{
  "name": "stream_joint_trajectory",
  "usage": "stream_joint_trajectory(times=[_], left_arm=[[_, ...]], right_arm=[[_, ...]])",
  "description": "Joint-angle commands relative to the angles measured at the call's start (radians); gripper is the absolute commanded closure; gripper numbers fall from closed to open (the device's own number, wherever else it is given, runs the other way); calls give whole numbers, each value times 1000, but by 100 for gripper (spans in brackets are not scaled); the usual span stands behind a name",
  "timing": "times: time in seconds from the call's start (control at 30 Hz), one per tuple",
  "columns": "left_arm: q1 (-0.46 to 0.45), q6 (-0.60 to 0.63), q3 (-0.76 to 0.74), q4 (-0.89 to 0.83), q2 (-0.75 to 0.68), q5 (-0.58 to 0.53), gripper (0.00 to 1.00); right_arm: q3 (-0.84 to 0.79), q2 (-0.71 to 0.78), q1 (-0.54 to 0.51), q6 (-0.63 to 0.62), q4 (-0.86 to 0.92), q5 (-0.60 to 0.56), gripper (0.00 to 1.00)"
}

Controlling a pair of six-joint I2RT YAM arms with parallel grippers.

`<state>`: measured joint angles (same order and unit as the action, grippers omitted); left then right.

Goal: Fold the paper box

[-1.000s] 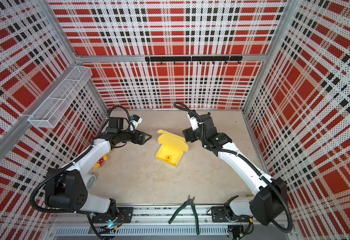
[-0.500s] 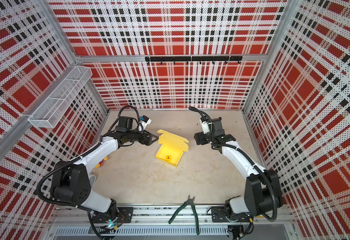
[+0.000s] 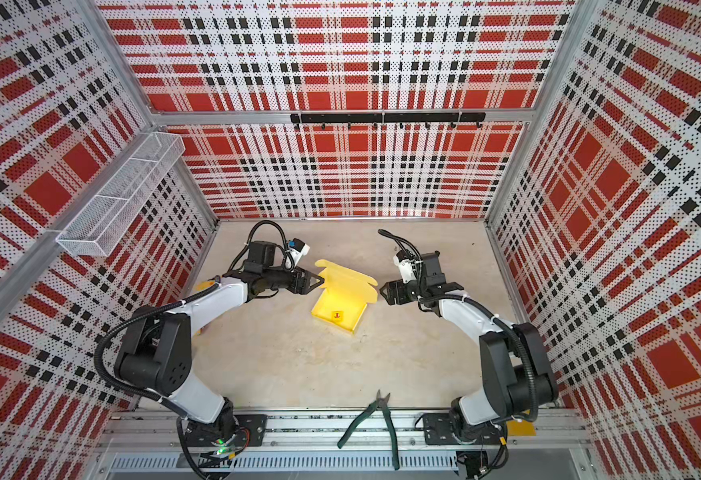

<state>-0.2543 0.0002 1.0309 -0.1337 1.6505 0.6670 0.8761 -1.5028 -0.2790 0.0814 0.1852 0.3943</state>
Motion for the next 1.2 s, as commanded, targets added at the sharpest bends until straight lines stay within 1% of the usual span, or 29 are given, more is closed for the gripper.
stream_joint_trajectory(times=[0.0,0.13,0.27,0.33,0.43,0.57,0.67,0.73,0.8,0.9,1.03,1.07,1.13,1.17], left_arm=[[-5,-10,43,32,42,35,34],[-10,-37,70,31,75,55,46],[-20,-52,80,31,89,33,55],[-25,-45,74,31,87,28,57],[-26,-37,74,30,83,22,60],[-29,-18,77,13,69,5,61],[-28,-7,77,8,63,-6,62],[-32,16,99,-29,70,-29,64],[-39,45,122,-70,79,-43,68],[-41,40,135,-73,92,-33,72],[-43,60,151,-91,92,-33,72],[-42,67,152,-90,91,-33,70],[-41,83,163,-91,94,-43,61],[-41,89,173,-100,100,-45,60]], right_arm=[[-12,-7,3,25,-87,78,17],[-38,-5,3,39,-127,116,17],[-74,8,3,63,-162,156,18],[-98,6,3,85,-211,182,18],[-102,-10,3,106,-220,202,20],[-146,6,-4,134,-283,230,21],[-158,13,-4,126,-274,231,22],[-174,16,-6,135,-293,255,22],[-189,12,-9,141,-319,272,22],[-192,-4,-11,147,-319,275,23],[-214,7,-29,170,-358,282,24],[-217,7,-33,166,-357,280,24],[-215,6,-33,154,-339,271,24],[-213,7,-33,152,-328,266,24]])
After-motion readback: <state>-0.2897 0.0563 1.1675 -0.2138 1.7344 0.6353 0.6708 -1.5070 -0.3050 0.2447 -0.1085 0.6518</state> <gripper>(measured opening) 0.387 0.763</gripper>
